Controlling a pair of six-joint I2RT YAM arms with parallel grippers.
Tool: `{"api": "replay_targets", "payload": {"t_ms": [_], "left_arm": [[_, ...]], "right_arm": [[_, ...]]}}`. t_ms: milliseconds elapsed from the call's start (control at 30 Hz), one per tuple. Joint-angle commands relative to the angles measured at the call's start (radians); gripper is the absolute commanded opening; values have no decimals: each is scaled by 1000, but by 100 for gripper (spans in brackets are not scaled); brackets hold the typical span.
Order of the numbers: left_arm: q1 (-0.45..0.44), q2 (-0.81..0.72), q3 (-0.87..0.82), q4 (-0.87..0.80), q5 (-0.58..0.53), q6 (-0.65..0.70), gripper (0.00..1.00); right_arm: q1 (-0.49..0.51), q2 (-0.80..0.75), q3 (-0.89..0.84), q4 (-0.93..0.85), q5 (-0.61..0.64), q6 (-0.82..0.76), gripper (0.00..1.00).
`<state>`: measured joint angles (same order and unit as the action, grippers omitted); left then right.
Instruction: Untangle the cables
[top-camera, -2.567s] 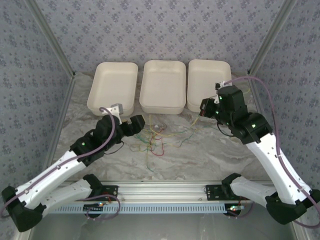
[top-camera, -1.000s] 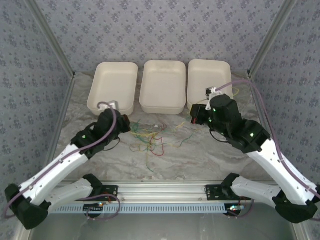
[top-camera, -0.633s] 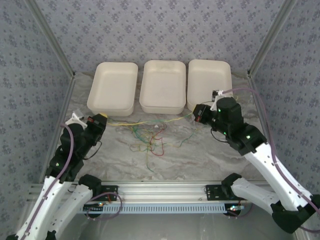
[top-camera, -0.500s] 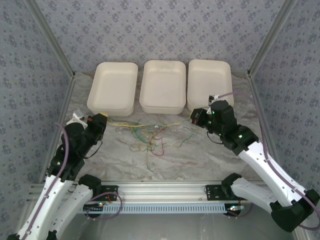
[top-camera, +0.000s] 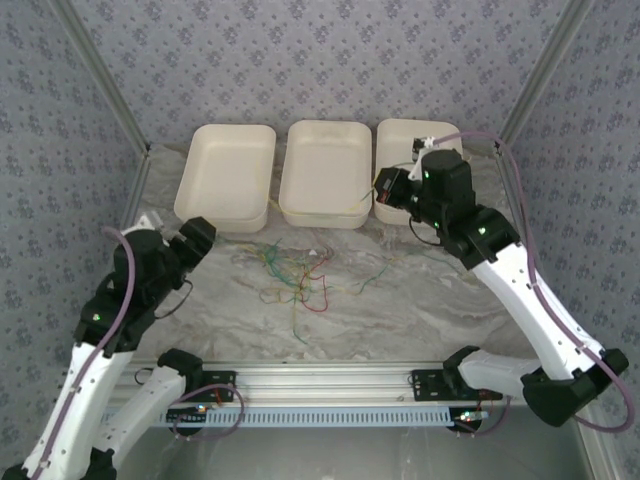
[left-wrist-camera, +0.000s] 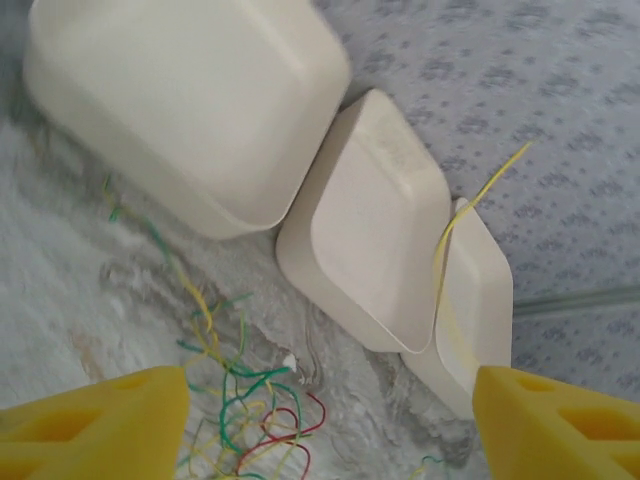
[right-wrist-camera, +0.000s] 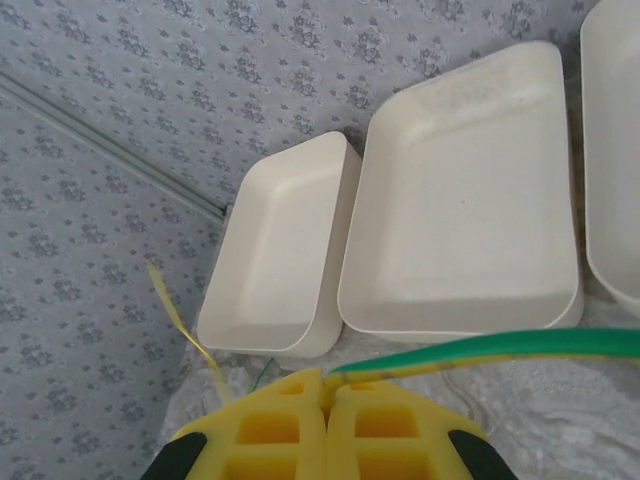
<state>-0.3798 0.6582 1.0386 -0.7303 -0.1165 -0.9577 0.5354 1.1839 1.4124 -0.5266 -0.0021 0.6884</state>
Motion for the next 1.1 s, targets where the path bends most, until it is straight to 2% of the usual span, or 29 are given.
{"api": "replay_targets", "payload": {"t_ms": [0,33,67,167,233,333,433,533,733,767,800,867,900,933,1067], "left_arm": [[-19,96,118,-1,111,380,66],[-50,136,134,28,168,437,63],[-101,164,146,45,166,478,62],[-381,235,161,148,-41,645,68],[-538,290,168,212,-154,750,70],[-684,376,177,268,-323,872,75],[-706,463,188,285,-344,925,77],[-705,543,209,295,-307,961,79],[-656,653,261,287,-308,963,76],[-647,657,262,291,-311,965,73],[-635,659,265,292,-313,964,66],[-617,657,266,292,-290,958,33],[-614,651,263,298,-284,954,13],[-614,644,256,307,-279,950,0],[-606,591,224,336,-258,921,0]], "right_arm": [[-13,59,102,-120,-45,-133,0],[-18,84,131,-134,-63,-144,0],[-19,104,158,-151,-71,-148,0],[-22,164,218,-179,-101,-133,0],[-22,203,248,-194,-127,-114,0],[-12,250,269,-198,-179,-96,0],[17,282,285,-213,-211,-102,0],[49,289,283,-214,-221,-107,0],[82,289,284,-185,-287,-76,0],[86,289,287,-182,-292,-71,0],[90,288,287,-182,-296,-67,0],[95,286,286,-185,-291,-67,0],[97,286,285,-185,-285,-67,0],[99,286,283,-185,-286,-67,0],[98,284,283,-175,-293,-67,0]]}}
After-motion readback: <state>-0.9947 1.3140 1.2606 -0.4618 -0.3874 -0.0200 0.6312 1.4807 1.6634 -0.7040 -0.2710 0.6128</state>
